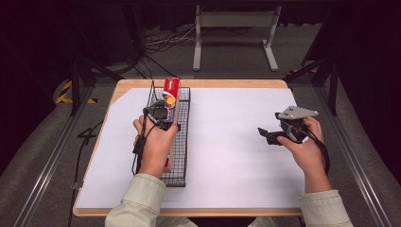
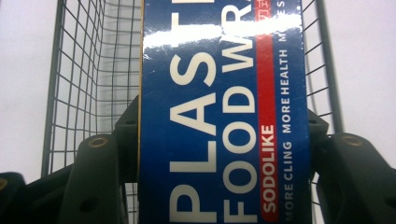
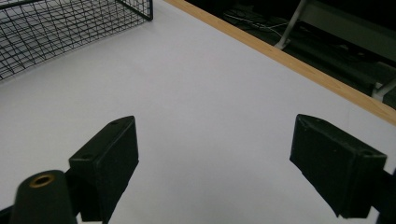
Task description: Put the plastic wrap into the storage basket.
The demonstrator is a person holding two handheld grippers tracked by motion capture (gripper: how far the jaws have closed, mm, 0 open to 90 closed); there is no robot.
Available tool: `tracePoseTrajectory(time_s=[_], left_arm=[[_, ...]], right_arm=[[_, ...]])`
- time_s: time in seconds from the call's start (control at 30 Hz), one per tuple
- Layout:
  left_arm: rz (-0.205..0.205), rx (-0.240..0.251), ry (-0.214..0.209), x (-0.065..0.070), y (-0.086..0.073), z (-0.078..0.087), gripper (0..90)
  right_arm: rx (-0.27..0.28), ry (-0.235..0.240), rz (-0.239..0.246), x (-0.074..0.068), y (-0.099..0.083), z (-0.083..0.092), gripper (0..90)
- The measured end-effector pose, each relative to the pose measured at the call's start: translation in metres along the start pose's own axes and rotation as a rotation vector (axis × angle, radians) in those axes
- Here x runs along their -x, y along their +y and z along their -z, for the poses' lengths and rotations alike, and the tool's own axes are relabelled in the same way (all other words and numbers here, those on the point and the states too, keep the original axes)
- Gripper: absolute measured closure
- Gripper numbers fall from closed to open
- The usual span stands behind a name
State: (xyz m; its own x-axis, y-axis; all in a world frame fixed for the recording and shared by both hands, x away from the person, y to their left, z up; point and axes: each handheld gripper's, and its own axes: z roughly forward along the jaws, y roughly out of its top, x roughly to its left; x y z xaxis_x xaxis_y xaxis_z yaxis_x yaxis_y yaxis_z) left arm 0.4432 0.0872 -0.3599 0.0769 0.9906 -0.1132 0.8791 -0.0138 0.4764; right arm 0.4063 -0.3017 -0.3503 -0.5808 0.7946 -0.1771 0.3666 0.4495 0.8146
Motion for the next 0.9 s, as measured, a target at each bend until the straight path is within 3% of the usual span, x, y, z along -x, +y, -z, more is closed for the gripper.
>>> tracePoseTrajectory(time_s=[0.13,0.9], left_arm=[[-0.004,-0.013,0.023,0.001,-0.002,-0.006,39.7],[-0.004,-0.089,0.056,0.001,-0.007,-0.031,39.3]], right_arm=[[0.0,0.002,0.005,0.0,0.0,0.0,15.5],[0.003,0.007,0.008,0.001,-0.001,0.001,15.5]])
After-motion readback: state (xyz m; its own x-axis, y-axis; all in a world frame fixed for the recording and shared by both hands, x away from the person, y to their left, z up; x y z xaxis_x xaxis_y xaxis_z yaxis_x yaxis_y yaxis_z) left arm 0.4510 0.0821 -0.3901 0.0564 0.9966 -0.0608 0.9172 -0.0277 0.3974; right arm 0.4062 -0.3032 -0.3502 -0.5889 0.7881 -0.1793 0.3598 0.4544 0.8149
